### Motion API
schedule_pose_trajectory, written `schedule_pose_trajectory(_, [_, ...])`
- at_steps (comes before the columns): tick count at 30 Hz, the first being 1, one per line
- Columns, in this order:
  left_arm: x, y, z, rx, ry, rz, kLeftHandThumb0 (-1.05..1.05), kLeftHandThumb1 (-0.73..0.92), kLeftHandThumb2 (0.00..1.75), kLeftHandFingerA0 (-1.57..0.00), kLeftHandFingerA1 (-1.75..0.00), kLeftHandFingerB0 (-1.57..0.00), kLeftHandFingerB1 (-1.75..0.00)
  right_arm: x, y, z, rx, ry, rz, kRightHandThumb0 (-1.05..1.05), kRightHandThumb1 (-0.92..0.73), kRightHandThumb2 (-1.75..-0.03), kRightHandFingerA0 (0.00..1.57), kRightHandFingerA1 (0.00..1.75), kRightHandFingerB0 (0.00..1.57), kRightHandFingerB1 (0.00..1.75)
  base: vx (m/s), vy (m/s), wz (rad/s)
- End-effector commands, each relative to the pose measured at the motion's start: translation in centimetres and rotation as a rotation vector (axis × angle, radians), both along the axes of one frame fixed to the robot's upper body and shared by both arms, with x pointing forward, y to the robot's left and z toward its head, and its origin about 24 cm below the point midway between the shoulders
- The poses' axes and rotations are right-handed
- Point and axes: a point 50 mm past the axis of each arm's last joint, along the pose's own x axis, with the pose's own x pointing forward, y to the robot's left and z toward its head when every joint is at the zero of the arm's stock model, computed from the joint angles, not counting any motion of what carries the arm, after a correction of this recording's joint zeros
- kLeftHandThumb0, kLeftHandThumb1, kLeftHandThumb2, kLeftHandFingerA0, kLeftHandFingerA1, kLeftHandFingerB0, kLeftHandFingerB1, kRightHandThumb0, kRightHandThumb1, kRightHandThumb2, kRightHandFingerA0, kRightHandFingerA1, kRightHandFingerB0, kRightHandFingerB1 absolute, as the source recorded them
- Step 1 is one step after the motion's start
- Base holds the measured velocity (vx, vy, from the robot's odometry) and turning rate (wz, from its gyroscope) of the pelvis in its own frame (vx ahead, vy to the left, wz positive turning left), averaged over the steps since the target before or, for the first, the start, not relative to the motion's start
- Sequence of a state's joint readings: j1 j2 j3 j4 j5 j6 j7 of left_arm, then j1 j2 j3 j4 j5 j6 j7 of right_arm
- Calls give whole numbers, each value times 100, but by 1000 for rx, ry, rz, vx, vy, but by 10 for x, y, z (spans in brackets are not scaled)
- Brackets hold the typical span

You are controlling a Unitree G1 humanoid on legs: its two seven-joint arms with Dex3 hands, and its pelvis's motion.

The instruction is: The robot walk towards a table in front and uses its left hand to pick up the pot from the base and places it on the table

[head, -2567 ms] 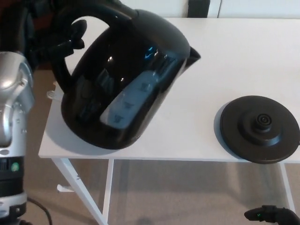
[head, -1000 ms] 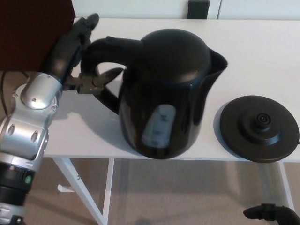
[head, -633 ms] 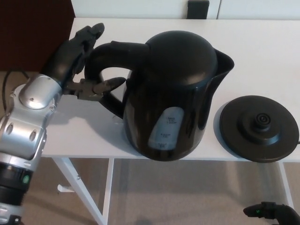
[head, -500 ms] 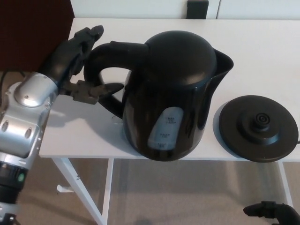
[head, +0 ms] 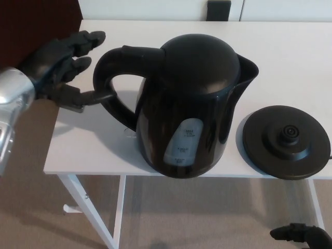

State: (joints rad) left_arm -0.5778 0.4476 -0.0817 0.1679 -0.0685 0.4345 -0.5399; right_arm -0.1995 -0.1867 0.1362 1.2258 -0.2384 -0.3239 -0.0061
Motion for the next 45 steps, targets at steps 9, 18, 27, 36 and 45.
schedule_pose_trajectory(9, [-37, 67, 18, -44, 37, -56, -72, 47, 55, 0, 0, 0, 0, -5, -4, -2, -21, 30, -5, -34, -61, -58, 76, 48, 61, 44, 0, 0, 0])
schedule_pose_trajectory(18, [-107, 123, -64, -263, 93, 146, -78, 42, 76, 0, 0, 0, 0, -11, -9, -4, -20, 41, -19, -34, -61, -57, 75, 48, 60, 43, 0, 0, 0])
schedule_pose_trajectory(27, [-235, 145, -199, -470, 359, 756, -56, 54, 58, 0, -18, 0, -7, -12, -12, -5, -43, 21, -84, -39, -64, -59, 58, 46, 51, 41, 0, 0, 0])
schedule_pose_trajectory(36, [-276, 139, -245, -142, 578, 815, -71, 46, 84, -1, -29, 0, -15, -38, -18, -13, -30, 52, -166, -46, -63, -59, 33, 35, 31, 32, 0, 0, 0])
schedule_pose_trajectory(45, [-273, 117, -257, 123, 632, 558, -75, 61, 60, -16, -31, -11, -26, -40, -20, -13, -7, 58, -176, -54, -67, -60, 33, 35, 29, 32, 0, 0, 0])
